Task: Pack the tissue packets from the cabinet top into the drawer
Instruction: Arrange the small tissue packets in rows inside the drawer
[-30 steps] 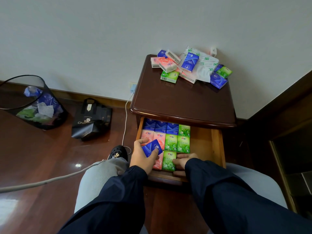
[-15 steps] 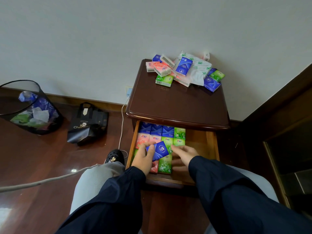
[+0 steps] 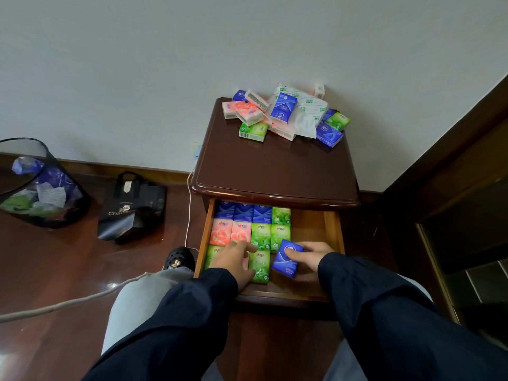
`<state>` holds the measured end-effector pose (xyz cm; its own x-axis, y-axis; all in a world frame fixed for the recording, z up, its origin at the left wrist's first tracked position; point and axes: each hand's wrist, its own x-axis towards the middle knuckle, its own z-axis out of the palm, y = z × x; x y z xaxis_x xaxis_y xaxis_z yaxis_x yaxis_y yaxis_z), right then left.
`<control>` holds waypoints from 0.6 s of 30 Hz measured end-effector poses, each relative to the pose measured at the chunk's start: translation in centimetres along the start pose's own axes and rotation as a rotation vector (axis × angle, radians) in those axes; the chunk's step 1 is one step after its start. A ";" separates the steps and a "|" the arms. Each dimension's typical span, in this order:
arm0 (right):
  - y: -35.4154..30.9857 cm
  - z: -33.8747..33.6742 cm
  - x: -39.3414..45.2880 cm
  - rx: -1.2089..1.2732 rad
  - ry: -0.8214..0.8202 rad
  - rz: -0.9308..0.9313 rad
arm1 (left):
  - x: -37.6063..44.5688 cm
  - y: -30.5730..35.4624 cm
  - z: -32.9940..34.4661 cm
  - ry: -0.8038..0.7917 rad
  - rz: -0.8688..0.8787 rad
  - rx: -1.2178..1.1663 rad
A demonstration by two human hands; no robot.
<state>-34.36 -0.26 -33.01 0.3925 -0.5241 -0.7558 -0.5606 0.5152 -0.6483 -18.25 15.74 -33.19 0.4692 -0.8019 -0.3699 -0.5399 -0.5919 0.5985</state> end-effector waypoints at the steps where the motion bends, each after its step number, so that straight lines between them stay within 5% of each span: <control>1: 0.3 -0.1 0.1 -0.046 0.019 0.015 | -0.1 -0.2 -0.1 -0.027 -0.032 0.095; 18: 2.1 1.6 1.9 -0.218 0.111 0.086 | 0.6 -1.2 0.7 -0.012 -0.079 0.158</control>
<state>-33.65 0.87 -35.93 0.2607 -0.5621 -0.7849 -0.7370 0.4093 -0.5379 -17.81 15.92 -34.60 0.5064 -0.7527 -0.4207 -0.6052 -0.6578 0.4484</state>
